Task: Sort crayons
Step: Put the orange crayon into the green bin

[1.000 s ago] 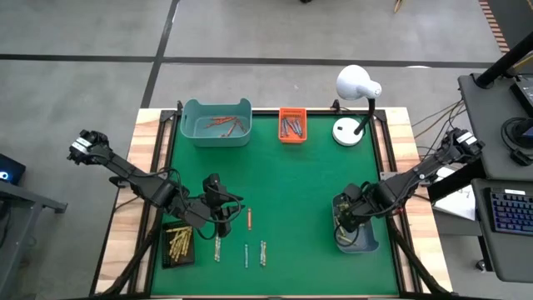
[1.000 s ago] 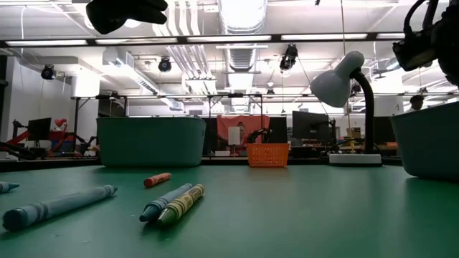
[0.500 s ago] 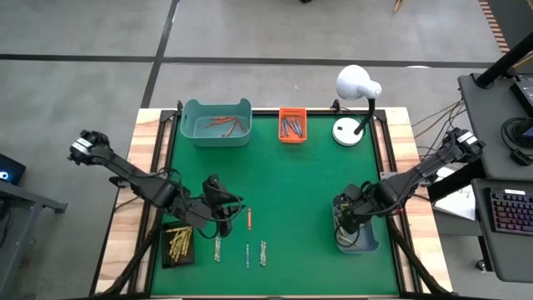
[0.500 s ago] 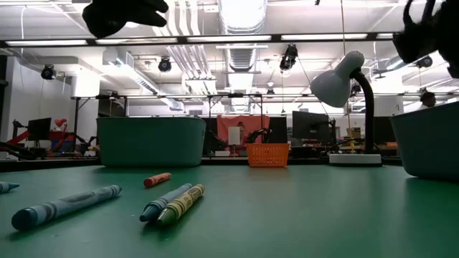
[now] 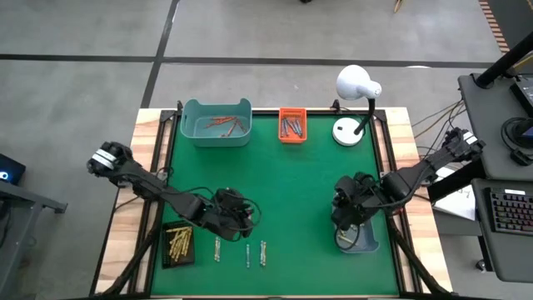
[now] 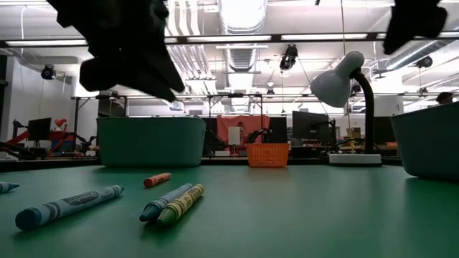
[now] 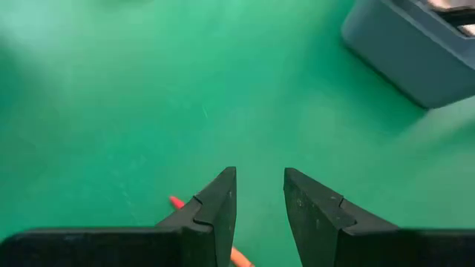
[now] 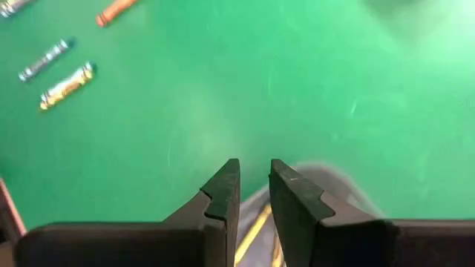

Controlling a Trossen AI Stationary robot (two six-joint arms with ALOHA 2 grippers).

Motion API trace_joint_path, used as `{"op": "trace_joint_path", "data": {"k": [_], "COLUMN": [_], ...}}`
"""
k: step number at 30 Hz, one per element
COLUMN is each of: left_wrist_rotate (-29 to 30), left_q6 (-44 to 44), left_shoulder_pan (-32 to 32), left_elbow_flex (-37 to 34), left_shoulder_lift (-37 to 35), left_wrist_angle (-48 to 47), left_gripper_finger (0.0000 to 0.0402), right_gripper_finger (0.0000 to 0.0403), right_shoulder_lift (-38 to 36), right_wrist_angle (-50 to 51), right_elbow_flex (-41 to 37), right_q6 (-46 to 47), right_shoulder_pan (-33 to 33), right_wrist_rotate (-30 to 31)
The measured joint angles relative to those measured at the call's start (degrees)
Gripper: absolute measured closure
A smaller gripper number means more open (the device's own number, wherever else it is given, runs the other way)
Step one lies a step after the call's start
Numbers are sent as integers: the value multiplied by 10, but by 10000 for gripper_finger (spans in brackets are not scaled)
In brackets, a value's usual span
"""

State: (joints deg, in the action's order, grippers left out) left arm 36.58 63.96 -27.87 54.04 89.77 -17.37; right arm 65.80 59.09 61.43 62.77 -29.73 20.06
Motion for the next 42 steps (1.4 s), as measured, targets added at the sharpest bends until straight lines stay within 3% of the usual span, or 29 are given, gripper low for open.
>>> {"op": "trace_joint_path", "data": {"k": [9, 23, 33, 42], "left_wrist_rotate": [-33, -33, -35, -36], "left_q6": [88, 109, 136, 134], "left_shoulder_pan": [9, 8, 8, 8], "left_elbow_flex": [64, 135, 121, 119], "left_shoulder_lift": [96, 211, 226, 226], "left_wrist_angle": [-75, -171, -172, -172], "left_gripper_finger": [290, 228, 238, 292], "right_gripper_finger": [341, 342, 339, 344], "right_shoulder_lift": [0, 4, 24, 55], "right_wrist_angle": [-34, -43, -46, -50], "right_elbow_flex": [7, 0, -1, -1], "right_q6": [-48, -50, -62, -78], "right_shoulder_pan": [0, 0, 0, 0], "right_wrist_rotate": [25, 25, 25, 25]}}
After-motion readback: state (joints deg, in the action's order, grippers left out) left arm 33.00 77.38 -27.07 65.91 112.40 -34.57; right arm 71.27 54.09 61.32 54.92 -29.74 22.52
